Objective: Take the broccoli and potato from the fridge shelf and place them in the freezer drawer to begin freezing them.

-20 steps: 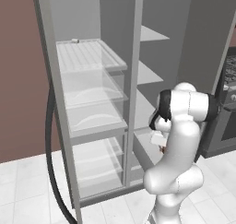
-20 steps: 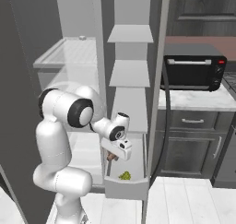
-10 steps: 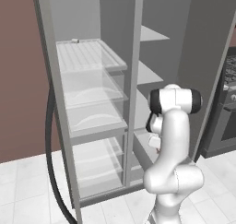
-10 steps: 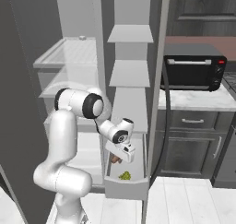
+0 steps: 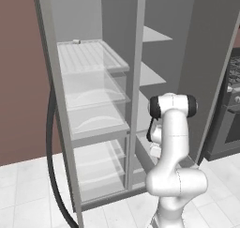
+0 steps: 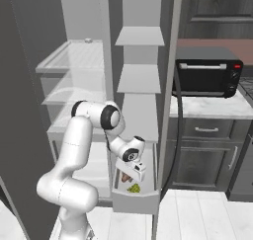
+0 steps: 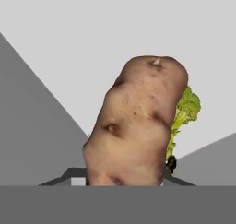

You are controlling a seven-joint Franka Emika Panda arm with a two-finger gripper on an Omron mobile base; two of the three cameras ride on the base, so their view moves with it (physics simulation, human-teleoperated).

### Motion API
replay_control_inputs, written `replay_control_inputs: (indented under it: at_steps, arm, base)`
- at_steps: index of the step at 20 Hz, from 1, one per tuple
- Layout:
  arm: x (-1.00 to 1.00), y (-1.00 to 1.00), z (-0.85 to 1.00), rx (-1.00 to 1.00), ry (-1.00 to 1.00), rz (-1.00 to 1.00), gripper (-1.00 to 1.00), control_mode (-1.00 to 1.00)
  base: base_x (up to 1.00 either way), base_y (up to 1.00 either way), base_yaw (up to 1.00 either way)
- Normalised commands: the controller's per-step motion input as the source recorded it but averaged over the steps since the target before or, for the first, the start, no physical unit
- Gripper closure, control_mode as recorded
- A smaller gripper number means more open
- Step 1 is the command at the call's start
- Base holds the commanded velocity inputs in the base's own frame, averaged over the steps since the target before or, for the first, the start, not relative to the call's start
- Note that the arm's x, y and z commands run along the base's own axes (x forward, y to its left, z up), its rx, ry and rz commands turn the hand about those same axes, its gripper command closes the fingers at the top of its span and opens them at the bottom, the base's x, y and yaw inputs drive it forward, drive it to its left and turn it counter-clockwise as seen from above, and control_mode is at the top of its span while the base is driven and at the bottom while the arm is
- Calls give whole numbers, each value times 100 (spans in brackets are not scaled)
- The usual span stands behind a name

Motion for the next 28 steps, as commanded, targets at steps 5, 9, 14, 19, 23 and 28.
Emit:
replay_control_inputs:
  at_steps: [5,9,14,19,23,28]
  arm:
    - [6,-1,-60,0,0,0,100,-100]
    - [0,-4,-50,1,0,0,100,-100]
    - [-36,-6,-52,2,0,0,100,-100]
    - [-55,0,-61,0,0,0,100,-100]
    - [-71,0,-61,0,0,0,-100,-100]
    - [-31,0,-36,0,1,0,-100,-100]
  base:
    - [0,0,0]
    - [0,0,0]
    - [0,0,0]
    - [0,0,0]
    - [0,0,0]
    - [0,0,0]
